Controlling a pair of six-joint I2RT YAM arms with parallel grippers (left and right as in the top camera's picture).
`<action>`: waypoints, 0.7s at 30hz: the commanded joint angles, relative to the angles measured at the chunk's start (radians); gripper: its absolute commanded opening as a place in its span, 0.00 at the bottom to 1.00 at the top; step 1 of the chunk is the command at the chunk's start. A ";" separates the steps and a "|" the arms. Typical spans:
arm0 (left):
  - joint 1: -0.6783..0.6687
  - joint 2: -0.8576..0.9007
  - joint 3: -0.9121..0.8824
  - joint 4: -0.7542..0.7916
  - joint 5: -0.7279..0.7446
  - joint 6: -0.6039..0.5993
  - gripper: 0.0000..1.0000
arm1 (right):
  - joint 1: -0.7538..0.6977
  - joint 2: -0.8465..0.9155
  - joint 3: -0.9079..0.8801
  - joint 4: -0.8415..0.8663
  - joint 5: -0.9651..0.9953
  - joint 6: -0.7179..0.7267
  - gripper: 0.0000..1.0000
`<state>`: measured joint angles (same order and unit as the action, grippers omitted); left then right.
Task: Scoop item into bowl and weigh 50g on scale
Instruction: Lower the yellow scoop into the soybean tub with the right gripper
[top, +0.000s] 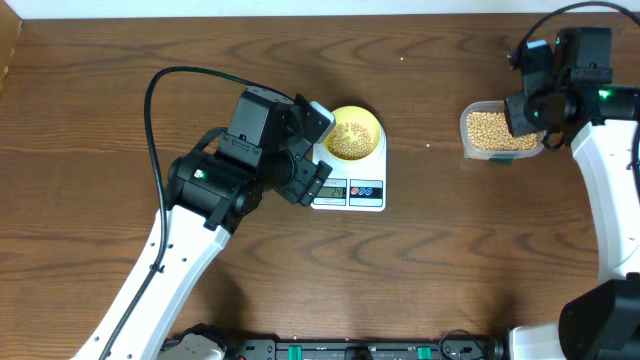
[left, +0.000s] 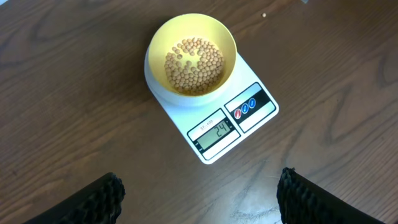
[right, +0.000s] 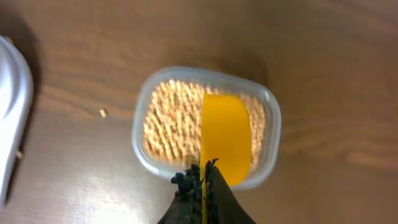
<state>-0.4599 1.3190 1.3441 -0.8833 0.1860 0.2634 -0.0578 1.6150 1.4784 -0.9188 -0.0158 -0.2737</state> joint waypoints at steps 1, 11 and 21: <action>0.005 0.000 0.008 -0.002 0.012 0.009 0.81 | -0.002 -0.018 0.000 -0.052 0.089 0.050 0.01; 0.005 0.000 0.008 -0.002 0.012 0.009 0.81 | -0.002 0.001 -0.002 -0.059 0.093 0.088 0.01; 0.005 0.000 0.008 -0.002 0.013 0.009 0.81 | -0.002 0.145 -0.002 0.052 0.105 0.095 0.01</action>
<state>-0.4599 1.3190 1.3437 -0.8841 0.1860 0.2634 -0.0578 1.7180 1.4780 -0.8841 0.0689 -0.1951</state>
